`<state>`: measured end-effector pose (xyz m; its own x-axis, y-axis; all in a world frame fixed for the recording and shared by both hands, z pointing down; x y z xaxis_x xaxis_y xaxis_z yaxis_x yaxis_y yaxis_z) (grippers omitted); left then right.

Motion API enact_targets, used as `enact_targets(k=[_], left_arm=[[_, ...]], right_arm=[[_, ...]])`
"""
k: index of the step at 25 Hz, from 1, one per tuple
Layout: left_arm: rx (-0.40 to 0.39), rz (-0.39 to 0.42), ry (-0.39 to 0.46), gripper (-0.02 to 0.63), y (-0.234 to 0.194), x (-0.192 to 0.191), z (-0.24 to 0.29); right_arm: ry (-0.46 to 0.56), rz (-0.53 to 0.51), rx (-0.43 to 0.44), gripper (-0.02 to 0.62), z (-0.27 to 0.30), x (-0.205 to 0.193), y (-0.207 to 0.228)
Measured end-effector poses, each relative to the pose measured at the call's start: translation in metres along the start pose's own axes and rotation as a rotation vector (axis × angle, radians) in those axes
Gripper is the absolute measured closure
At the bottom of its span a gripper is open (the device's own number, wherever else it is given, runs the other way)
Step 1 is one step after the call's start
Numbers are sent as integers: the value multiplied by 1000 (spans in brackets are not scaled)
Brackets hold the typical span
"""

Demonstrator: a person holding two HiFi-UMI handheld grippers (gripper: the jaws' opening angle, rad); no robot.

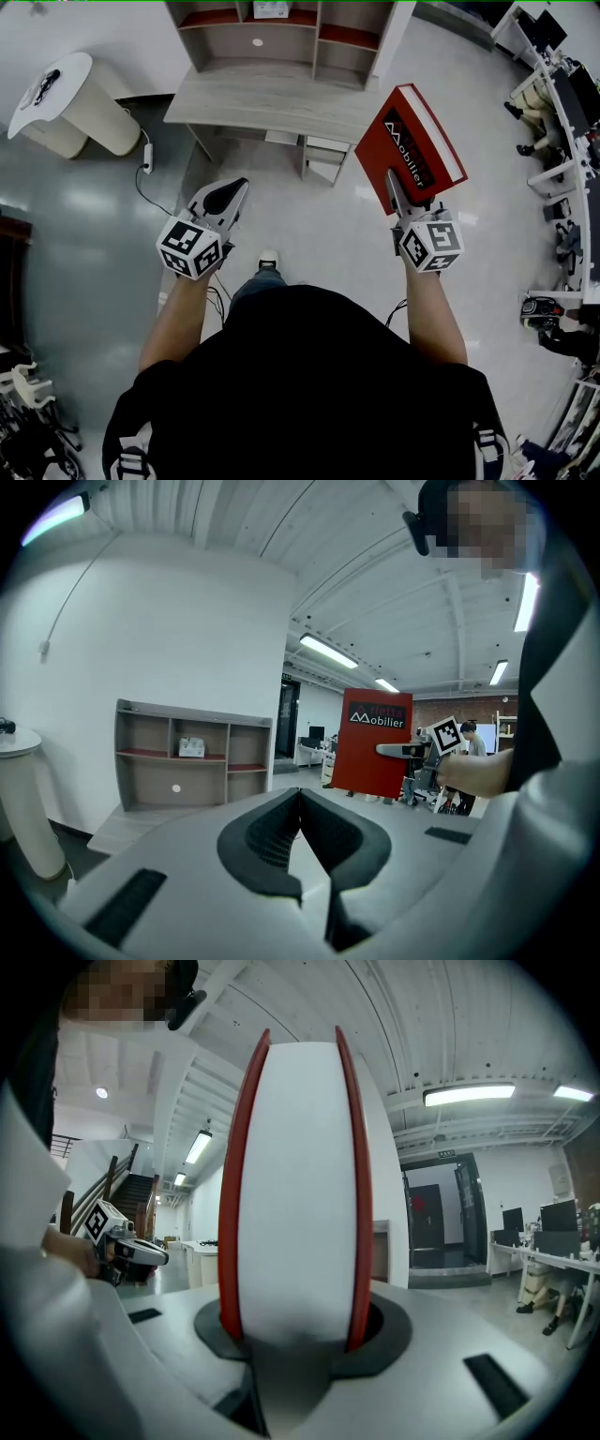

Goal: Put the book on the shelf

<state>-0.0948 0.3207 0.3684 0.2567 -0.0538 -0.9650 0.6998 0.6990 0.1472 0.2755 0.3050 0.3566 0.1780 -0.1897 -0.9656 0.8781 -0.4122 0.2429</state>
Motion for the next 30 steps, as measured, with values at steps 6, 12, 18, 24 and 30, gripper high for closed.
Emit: enact_targets(k=[6, 12, 18, 24, 30], left_arm=[[-4, -4, 6, 588, 3, -2, 2], [-19, -8, 9, 588, -8, -5, 11], [-31, -16, 22, 588, -19, -8, 21], [-34, -23, 15, 588, -39, -13, 25], [-43, -35, 7, 588, -55, -19, 34]], right_arm=[[-14, -13, -7, 422, -1, -1, 4], [-23, -21, -27, 422, 6, 0, 6], [-30, -22, -40, 422, 18, -3, 6], [-30, -18, -49, 422, 36, -2, 4], [-34, -14, -60, 422, 53, -3, 6]])
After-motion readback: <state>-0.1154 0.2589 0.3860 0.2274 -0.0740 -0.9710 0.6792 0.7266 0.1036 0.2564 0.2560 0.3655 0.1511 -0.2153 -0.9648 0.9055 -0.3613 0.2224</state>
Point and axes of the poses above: the fingertips, and each gripper's own axes: z forward along the fingers, y to its right, x out of its top, the point moved 8 cm from there along -z, backward along the fingers, and after that the axes turned 13 degrees about z, right-handed, at the moved point
